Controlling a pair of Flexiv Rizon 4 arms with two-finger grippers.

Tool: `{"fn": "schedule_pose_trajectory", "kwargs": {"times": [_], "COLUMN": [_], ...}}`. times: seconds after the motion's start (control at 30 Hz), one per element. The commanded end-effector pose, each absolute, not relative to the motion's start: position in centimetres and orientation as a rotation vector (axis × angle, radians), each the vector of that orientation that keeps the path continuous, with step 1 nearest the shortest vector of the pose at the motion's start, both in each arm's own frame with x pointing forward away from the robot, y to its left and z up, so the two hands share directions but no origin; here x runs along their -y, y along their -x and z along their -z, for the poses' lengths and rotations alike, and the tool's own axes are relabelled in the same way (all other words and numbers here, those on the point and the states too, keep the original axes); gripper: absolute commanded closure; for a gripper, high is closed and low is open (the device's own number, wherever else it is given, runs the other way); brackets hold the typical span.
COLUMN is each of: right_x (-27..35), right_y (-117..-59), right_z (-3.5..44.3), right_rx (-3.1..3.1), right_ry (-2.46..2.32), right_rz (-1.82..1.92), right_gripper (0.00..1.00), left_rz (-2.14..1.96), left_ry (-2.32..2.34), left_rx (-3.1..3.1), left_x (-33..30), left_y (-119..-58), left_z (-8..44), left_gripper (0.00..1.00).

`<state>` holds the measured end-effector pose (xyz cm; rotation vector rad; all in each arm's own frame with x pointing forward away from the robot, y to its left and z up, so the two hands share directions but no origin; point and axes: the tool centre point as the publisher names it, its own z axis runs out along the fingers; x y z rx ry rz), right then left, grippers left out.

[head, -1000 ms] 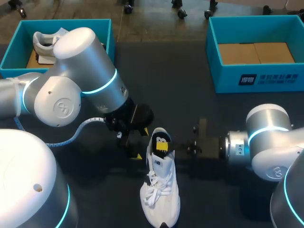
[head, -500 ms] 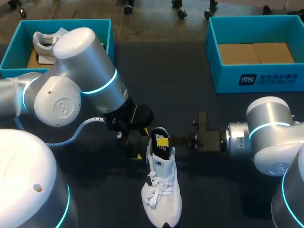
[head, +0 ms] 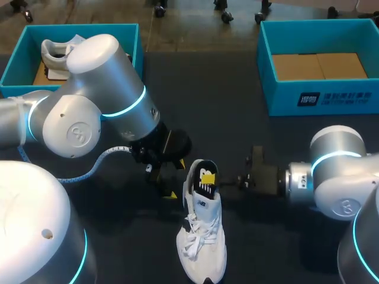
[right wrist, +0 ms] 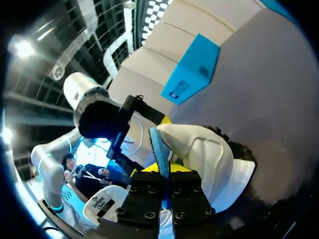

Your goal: Take the shoe out of the shoebox, open the shoe tongue, remove and reinsert the insole, then place the shoe into the shoebox

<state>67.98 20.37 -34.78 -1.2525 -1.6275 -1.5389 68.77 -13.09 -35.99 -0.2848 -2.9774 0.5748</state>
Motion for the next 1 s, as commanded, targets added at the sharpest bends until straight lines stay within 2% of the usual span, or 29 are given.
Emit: {"fn": "schedule_pose_trajectory", "kwargs": {"times": [0.03, 0.3, 0.33, 0.4, 0.47, 0.7, 1.0], "right_x": [-20.8, -21.1, -21.2, -21.4, -21.5, -21.5, -21.0], "right_y": [-67.4, -66.7, -66.6, -66.4, -66.2, -66.2, -67.0], "right_z": [35.7, 35.5, 35.3, 34.9, 34.5, 33.2, 32.2], "right_rx": [1.607, 1.629, 1.652, 1.693, 1.723, 1.809, 1.870], "right_ry": [1.292, 1.273, 1.247, 1.211, 1.181, 1.115, 1.056], "right_rz": [1.495, 1.494, 1.500, 1.515, 1.533, 1.576, 1.612], "right_gripper": [1.00, 1.00, 0.97, 0.65, 0.56, 0.54, 0.56], "left_rz": [-0.577, -0.577, -0.577, -0.577, -0.577, -0.577, -0.577], "left_ry": [0.285, 0.285, 0.285, 0.285, 0.285, 0.285, 0.285], "left_rx": [2.980, 2.980, 2.980, 2.980, 2.980, 2.980, 2.980], "left_x": [13.0, 13.0, 13.0, 13.0, 13.0, 13.0, 13.0], "left_y": [-68.7, -68.7, -68.7, -68.7, -68.7, -68.7, -68.7], "left_z": [36.0, 36.0, 36.0, 36.0, 36.0, 36.0, 36.0], "left_gripper": [0.00, 0.00, 0.00, 0.00, 0.00, 0.00, 0.00]}}
